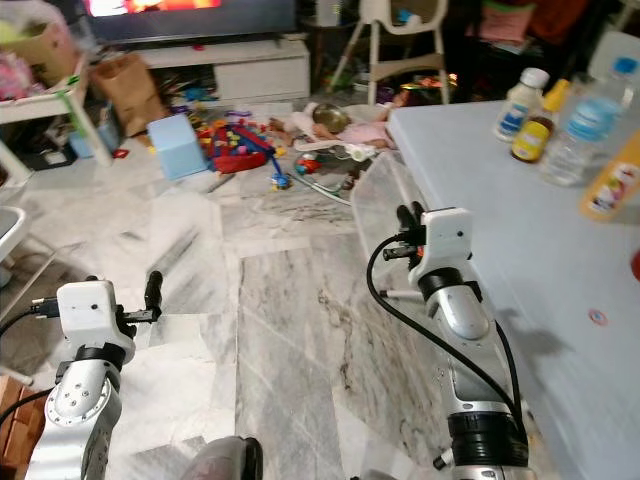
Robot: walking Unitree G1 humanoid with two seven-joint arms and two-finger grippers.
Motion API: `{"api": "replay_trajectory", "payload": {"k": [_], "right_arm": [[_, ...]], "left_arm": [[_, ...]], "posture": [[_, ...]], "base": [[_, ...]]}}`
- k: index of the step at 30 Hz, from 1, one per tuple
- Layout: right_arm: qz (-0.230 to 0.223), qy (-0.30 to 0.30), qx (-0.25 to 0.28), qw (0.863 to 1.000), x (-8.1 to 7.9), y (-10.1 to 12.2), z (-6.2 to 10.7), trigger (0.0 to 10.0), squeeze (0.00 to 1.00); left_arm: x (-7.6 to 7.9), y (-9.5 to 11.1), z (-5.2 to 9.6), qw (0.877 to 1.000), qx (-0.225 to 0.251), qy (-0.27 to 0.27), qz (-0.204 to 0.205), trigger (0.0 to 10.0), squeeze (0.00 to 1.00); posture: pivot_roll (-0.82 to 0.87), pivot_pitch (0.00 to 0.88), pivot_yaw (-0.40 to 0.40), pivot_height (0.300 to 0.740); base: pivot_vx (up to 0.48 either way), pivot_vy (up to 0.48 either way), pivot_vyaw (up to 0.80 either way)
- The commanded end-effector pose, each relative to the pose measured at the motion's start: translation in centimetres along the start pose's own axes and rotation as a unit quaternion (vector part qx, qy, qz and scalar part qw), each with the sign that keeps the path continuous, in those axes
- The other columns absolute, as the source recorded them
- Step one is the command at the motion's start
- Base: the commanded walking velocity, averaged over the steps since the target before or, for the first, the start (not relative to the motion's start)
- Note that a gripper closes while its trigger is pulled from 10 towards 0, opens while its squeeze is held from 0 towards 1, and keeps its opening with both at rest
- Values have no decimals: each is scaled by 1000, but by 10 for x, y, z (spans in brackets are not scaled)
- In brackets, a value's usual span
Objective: Restocking fridge
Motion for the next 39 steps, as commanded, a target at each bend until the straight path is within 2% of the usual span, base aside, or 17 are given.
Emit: {"api": "replay_trajectory", "payload": {"k": [1,8,10,14,15,18,21,27,33,39], "right_arm": [[7,22,17,1000,-9,9,-11,10000,0],[5,38,33,999,-16,21,-25,10000,0],[-15,20,25,999,-8,17,-22,10000,0],[-22,9,9,1000,-4,6,-15,10000,0],[-32,6,-5,999,-4,-4,-8,10000,0],[-37,12,-21,999,-10,-15,-3,10000,0],[-44,19,-19,999,-16,-15,-5,10000,0],[-52,19,-20,998,-18,-17,-11,10000,0],[-65,8,-17,998,-17,-19,-14,10000,0],[-77,-24,7,997,-10,-15,-10,10000,0]], "left_arm": [[-6,6,0,1000,12,17,-6,10000,0],[-3,13,1,999,21,30,-5,10000,0],[-14,11,4,997,13,69,-8,10000,0],[-19,9,6,997,8,82,-3,10000,0],[-18,7,9,997,5,76,0,10000,0],[-13,5,9,998,4,68,-8,10000,0],[-10,1,10,998,-2,65,-7,10000,0],[-5,2,7,999,0,54,-9,10000,0],[-2,6,1,998,9,41,-38,10000,0],[4,14,-6,998,29,4,-52,10000,0]], "posture": [[92,0,-37,740],[104,0,-73,740],[105,0,-79,740],[108,0,-80,740],[110,0,-81,740],[116,0,-84,740],[122,0,-85,740],[132,0,-86,740],[122,0,-62,740],[94,0,1,740]], "base": [[0,0,800],[0,0,800],[0,0,800],[0,0,800],[0,0,800],[0,0,800],[0,0,800],[0,0,800],[0,0,800],[0,0,267]]}}
Point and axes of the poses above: a point about 5 cm out from each wrist's last joint towards the gripper, its own z axis pointing back from the gripper into the wrist, its own y axis along the axis of the wrist's last joint, x = y × z, the point moved 2 cm from there along -z, pointing out of the wrist towards the gripper, and after that the axes turned 12 degrees about -z, right-handed, at the moved point
